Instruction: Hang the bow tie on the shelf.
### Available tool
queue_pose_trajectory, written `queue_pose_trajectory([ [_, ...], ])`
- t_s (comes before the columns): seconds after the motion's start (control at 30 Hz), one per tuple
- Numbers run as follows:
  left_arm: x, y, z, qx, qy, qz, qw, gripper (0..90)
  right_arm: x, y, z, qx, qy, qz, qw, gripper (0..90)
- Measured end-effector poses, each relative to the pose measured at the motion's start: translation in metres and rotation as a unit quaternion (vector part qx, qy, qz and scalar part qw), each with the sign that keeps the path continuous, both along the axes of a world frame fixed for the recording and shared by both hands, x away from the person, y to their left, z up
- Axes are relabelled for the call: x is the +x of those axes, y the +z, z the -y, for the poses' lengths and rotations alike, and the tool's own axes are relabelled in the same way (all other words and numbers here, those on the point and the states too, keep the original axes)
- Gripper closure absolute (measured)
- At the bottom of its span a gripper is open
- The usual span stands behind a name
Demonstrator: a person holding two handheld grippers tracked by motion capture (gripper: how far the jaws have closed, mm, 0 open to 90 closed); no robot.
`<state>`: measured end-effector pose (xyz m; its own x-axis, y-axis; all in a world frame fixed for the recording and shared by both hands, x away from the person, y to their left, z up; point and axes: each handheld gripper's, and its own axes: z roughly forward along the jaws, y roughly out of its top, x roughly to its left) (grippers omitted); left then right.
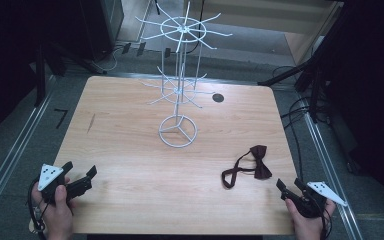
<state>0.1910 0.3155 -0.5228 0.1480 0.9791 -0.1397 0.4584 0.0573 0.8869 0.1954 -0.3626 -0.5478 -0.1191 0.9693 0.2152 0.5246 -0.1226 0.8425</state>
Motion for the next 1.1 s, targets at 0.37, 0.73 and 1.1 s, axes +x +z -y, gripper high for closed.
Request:
queue_pose_trajectory([
  [0.37, -0.002, 0.0, 0.0, -0.003, 0.003, 0.005, 1.0, 13.6, -0.003, 0.026, -0.009, 0.017, -0.011, 0.0, 0.9998, 21.7],
  [0.73, -0.002, 0.0, -0.001, -0.005, -0.001, 0.004, 1.0, 13.5, 0.018, 0.049, -0.047, -0.024, 0.047, -0.045, 0.9976, 13.0],
  [1.1, 0.0, 0.0, -0.001, -0.008, -0.005, -0.006, 0.9999, 13.5, 0.059, 0.057, -0.07, 0.024, 0.054, -0.146, 0.9876, 0.0],
])
